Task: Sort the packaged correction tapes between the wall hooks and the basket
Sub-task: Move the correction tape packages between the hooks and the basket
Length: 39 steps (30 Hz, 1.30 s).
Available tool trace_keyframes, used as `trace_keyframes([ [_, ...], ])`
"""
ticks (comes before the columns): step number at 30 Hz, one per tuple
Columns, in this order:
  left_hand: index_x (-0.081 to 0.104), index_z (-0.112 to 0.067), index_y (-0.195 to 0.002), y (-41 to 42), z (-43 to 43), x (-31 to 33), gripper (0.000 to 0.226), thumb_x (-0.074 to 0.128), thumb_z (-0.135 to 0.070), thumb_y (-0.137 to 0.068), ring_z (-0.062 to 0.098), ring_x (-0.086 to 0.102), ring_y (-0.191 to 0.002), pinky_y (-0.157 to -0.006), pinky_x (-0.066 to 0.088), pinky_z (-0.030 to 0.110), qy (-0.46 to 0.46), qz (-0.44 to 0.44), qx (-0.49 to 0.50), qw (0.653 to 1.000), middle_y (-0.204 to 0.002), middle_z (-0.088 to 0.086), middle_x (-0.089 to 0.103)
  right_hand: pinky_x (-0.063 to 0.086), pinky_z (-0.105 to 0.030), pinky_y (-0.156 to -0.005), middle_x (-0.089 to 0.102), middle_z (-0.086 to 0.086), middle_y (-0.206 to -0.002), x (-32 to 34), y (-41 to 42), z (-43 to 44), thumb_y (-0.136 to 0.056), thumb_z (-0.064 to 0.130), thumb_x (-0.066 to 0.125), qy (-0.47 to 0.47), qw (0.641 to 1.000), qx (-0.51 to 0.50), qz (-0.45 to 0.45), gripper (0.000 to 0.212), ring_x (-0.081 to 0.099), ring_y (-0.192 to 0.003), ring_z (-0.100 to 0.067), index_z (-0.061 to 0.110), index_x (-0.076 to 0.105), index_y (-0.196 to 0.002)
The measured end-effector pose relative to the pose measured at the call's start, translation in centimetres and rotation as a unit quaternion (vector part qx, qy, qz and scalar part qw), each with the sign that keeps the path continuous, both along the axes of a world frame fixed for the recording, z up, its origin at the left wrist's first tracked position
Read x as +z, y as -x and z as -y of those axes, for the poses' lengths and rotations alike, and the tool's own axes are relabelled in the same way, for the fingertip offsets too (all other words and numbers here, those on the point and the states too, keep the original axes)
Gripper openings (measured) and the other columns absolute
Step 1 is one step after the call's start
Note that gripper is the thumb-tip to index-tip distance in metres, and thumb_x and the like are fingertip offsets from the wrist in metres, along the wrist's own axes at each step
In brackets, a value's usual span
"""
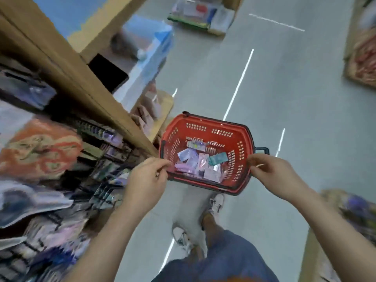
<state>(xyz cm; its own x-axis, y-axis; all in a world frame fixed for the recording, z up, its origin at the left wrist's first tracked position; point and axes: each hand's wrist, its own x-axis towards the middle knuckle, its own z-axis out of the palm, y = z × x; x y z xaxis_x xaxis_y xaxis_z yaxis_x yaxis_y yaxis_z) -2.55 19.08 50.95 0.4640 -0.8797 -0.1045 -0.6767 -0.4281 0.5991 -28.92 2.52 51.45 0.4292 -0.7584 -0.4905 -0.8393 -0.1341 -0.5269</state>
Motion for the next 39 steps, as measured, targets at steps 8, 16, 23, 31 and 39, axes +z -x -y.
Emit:
trace_keyframes([
  [8,0.074,-0.040,-0.088,1.2,11.4,-14.5,0.036,0.060,-0.006,-0.091,0.017,0.065,-0.089,-0.077,0.046,0.021,-0.159,-0.107,-0.017,0.981,-0.092,-0.017,0.072,0.046,-0.026,-0.087,0.067,0.003,-0.111,-14.6,1.6,5.6,-0.093,0.013,0.063,-0.093,0.990,-0.104,-0.023,0.037,0.065,-0.101,-0.020,0.019,0.060,-0.130],
  [16,0.069,-0.017,-0.121,-1.0,18.4,-39.0,0.033,0.060,-0.007,-0.090,0.021,0.065,-0.110,-0.093,0.046,0.024,-0.306,-0.103,-0.135,0.937,-0.119,0.001,0.071,0.048,-0.033,-0.099,0.063,-0.004,-0.131,-38.9,-4.1,11.3,-0.089,0.016,0.070,-0.141,0.988,0.009,-0.063,0.054,0.061,-0.115,-0.022,0.019,0.051,-0.140],
  [23,0.052,-0.020,-0.133,-2.2,20.2,-62.0,0.052,0.067,-0.036,-0.085,0.029,0.054,-0.121,-0.100,0.047,0.041,-0.435,0.012,-0.357,0.826,-0.135,0.006,0.057,0.044,-0.033,-0.099,0.054,-0.010,-0.142,-61.0,-7.1,11.0,-0.089,0.014,0.063,-0.192,0.961,0.116,-0.162,0.057,0.053,-0.126,-0.030,0.019,0.045,-0.143],
  [31,0.047,-0.020,-0.124,-3.0,19.7,-68.7,0.048,0.063,-0.037,-0.082,0.031,0.056,-0.115,-0.082,0.047,0.036,-0.450,0.079,-0.472,0.754,-0.126,0.009,0.055,0.046,-0.043,-0.089,0.058,-0.011,-0.122,-68.2,-7.4,9.6,-0.086,0.015,0.060,-0.190,0.937,0.199,-0.214,0.047,0.055,-0.117,-0.036,0.024,0.056,-0.132],
  [39,0.068,-0.023,-0.100,-5.0,21.4,-67.9,0.011,0.059,-0.020,-0.094,0.020,0.065,-0.100,-0.082,0.049,0.029,-0.410,-0.090,-0.346,0.839,-0.092,-0.008,0.066,0.044,-0.034,-0.077,0.063,-0.011,-0.115,-67.2,-7.2,11.5,-0.101,0.020,0.053,-0.214,0.970,-0.022,-0.113,0.004,0.057,-0.096,-0.025,0.016,0.054,-0.102],
])
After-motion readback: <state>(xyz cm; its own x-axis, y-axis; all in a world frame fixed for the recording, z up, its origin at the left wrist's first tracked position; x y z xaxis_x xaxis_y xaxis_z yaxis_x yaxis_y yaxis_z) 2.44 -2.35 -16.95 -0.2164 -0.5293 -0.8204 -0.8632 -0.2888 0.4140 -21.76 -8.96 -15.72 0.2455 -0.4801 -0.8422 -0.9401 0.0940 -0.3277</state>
